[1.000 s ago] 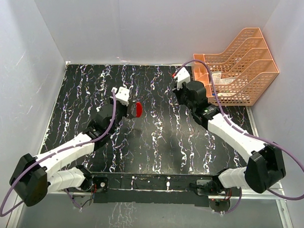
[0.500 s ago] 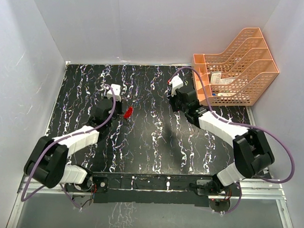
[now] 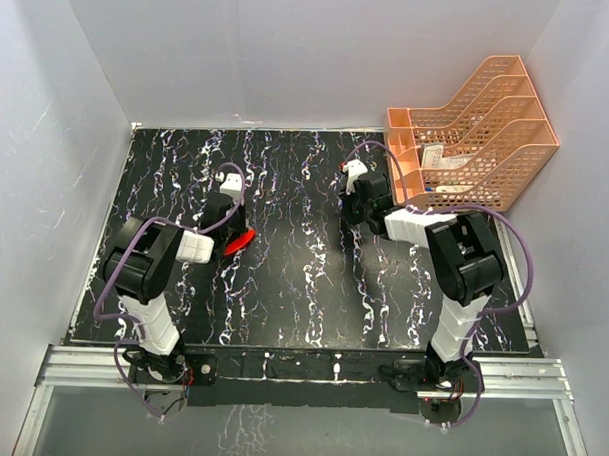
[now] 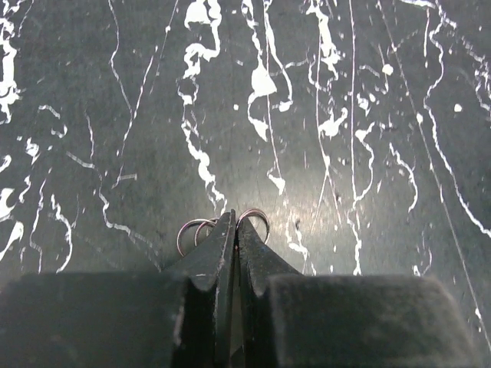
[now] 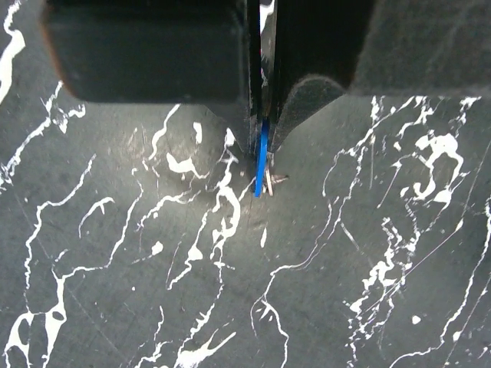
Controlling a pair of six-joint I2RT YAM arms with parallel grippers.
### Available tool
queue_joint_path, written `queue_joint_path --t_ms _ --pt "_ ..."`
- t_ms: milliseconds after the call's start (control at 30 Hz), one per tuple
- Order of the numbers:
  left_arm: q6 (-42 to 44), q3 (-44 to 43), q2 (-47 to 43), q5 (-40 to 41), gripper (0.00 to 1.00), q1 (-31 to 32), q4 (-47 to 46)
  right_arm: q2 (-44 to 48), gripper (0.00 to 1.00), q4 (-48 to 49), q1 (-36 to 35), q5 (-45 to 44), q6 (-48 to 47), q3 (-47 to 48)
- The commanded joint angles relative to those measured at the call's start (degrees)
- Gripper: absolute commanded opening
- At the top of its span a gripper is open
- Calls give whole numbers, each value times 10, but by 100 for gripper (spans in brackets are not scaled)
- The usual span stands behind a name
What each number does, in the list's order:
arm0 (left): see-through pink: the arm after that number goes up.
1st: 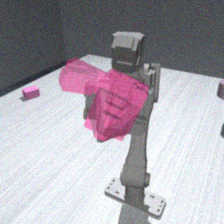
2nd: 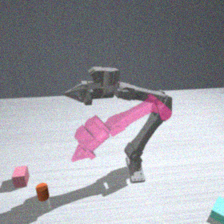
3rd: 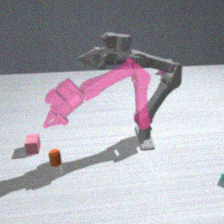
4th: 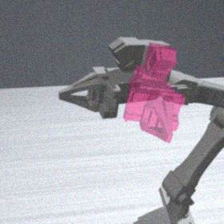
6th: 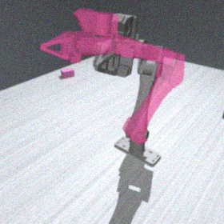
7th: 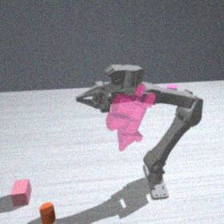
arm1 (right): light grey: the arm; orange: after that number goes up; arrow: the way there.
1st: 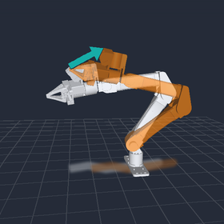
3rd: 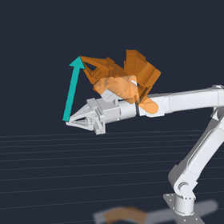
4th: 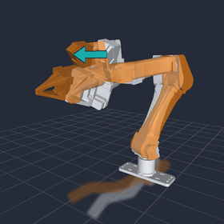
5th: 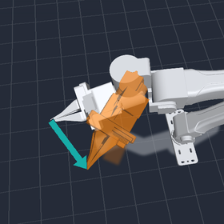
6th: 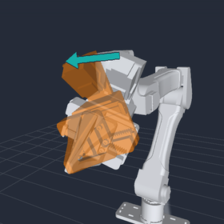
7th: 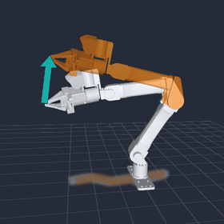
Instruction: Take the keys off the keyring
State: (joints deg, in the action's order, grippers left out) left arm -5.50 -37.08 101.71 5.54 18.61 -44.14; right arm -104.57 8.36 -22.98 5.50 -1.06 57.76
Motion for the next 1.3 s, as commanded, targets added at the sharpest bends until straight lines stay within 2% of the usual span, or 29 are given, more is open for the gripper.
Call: queue_joint_path --t_ms 0,300,500,533,567,600,700,800,833,967,1067,1200,1267 --pt "-16 -35 27 -36 0 -8 -36 -27 0 49 6 32 11 47" --pt "-2 -126 89 -44 0 -9 -10 -46 0 63 6 31 11 49" --pt "-14 -139 83 -43 1 -10 -12 -57 0 64 6 34 10 47" --pt "-15 -141 80 -44 5 -10 -6 -58 1 63 6 31 10 47" --pt "-16 -141 76 -47 12 -10 -2 -58 7 62 6 27 10 47" --pt "-16 -139 73 -51 19 -10 0 -55 18 62 6 23 11 45" --pt "-18 -120 54 -66 25 -10 -11 -32 31 83 6 5 18 26" --pt "-24 -91 21 -74 29 -10 -36 -7 34 96 6 -6 19 14" --pt "-26 -84 10 -78 34 -10 -42 -1 35 96 6 -7 18 14" --pt "-29 -71 -37 -86 59 -10 -38 29 35 85 6 -5 17 19" --pt "-27 -61 -81 -85 97 -10 -31 65 35 76 6 -3 25 20" --pt "-27 -43 -147 -77 99 -10 -11 114 36 63 6 -15 38 15" --pt "-30 -34 -184 -69 99 -10 10 141 42 60 6 -25 43 8"
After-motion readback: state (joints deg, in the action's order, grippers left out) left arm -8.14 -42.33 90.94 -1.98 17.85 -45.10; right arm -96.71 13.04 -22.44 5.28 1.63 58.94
